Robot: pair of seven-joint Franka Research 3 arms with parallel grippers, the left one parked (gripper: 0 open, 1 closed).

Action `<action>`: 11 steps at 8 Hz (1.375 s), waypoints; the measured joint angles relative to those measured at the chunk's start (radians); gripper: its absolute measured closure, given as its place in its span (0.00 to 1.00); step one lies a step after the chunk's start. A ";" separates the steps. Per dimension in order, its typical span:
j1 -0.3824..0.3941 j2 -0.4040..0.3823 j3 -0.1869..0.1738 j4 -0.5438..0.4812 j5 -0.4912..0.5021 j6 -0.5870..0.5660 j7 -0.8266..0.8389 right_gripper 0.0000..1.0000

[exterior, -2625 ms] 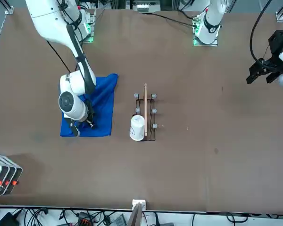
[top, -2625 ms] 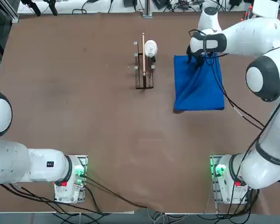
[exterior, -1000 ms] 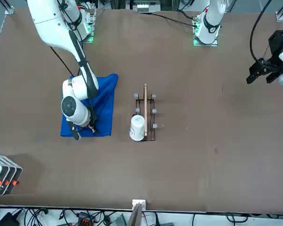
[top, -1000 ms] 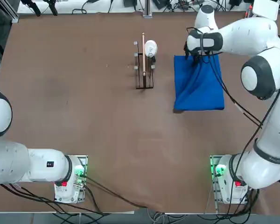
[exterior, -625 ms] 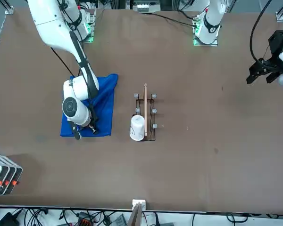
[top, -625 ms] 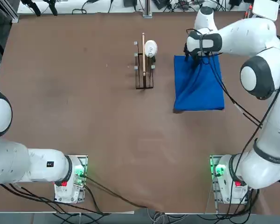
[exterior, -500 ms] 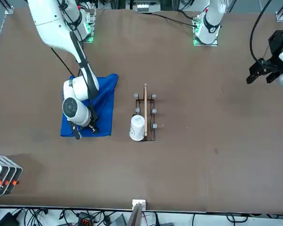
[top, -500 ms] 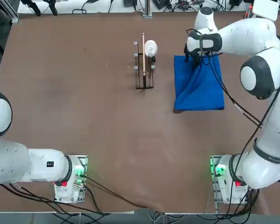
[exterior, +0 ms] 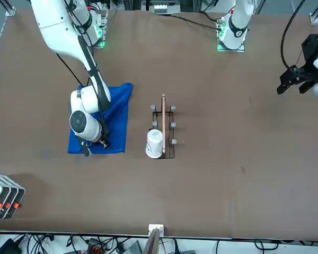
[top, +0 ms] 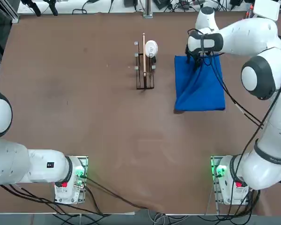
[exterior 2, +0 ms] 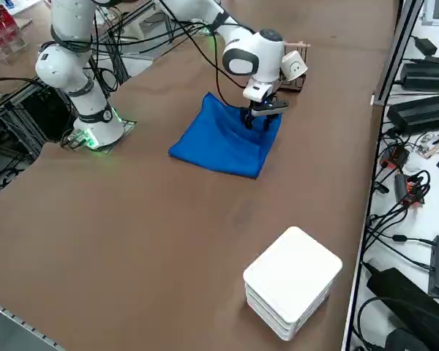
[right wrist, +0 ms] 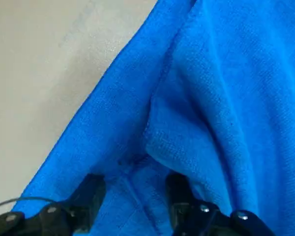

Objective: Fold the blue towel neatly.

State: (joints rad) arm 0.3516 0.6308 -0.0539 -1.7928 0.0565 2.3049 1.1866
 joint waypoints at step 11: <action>-0.001 -0.007 0.000 0.001 0.000 -0.009 0.005 0.95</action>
State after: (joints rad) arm 0.3509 0.6241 -0.0542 -1.7922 0.0564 2.2958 1.1919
